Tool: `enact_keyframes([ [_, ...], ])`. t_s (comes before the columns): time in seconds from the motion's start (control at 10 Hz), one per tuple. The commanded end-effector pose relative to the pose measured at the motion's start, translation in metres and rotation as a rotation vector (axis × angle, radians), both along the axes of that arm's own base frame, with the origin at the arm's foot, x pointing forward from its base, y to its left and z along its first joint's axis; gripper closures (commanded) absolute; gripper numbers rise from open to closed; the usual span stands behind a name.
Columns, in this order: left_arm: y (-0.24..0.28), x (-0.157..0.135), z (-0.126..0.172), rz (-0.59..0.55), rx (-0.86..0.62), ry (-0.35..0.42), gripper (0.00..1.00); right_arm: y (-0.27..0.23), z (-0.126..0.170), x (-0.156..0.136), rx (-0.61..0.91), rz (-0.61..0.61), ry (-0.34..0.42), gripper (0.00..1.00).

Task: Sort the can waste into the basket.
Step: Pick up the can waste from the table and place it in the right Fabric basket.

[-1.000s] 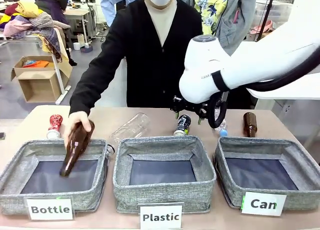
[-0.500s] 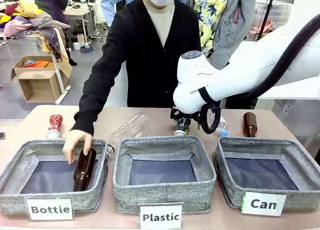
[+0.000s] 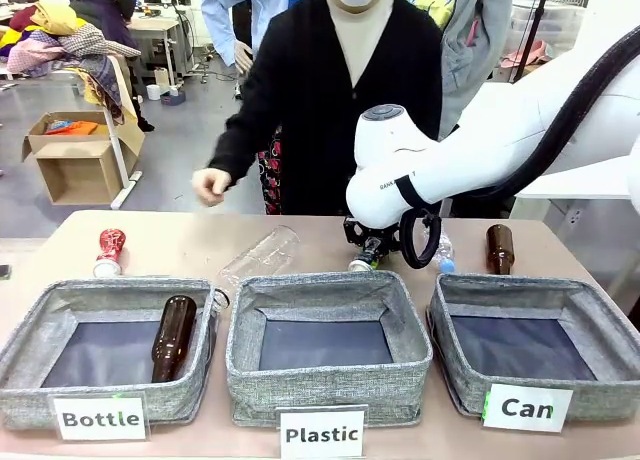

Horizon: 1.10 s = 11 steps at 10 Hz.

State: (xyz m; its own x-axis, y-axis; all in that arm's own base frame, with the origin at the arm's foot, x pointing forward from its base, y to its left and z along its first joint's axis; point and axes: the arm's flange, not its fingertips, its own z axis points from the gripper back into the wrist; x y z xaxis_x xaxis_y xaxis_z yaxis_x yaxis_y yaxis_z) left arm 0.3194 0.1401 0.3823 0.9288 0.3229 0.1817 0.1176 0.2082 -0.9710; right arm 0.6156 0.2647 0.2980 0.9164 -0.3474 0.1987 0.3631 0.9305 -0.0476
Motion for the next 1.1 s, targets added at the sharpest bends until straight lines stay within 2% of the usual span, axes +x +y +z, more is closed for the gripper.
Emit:
enact_keyframes([
  [0.0,0.01,0.001,0.003,-0.025,-0.132,0.022,0.0,0.002,0.001,0.006,-0.007,-0.03,0.003,1.0],
  [0.1,0.019,0.003,0.006,-0.021,-0.327,0.061,0.0,0.002,0.001,0.005,-0.01,-0.033,0.011,1.0],
  [0.2,0.019,0.004,0.005,-0.018,-0.35,0.077,0.0,0.0,0.001,0.006,-0.009,-0.036,0.016,1.0],
  [0.5,0.013,0.006,0.005,-0.02,-0.253,0.08,0.0,-0.006,0.013,0.003,0.001,-0.038,0.006,1.0],
  [0.6,0.009,0.003,0.004,-0.02,-0.159,0.064,0.0,-0.01,0.031,-0.007,0.012,-0.022,-0.01,1.0],
  [0.8,-0.007,0.003,-0.003,-0.019,0.215,0.018,0.0,-0.029,0.088,-0.04,0.044,0.086,-0.022,1.0],
  [1.0,-0.015,0.006,-0.001,-0.03,0.254,0.022,0.0,-0.062,0.141,-0.085,0.025,0.261,0.028,1.0],
])
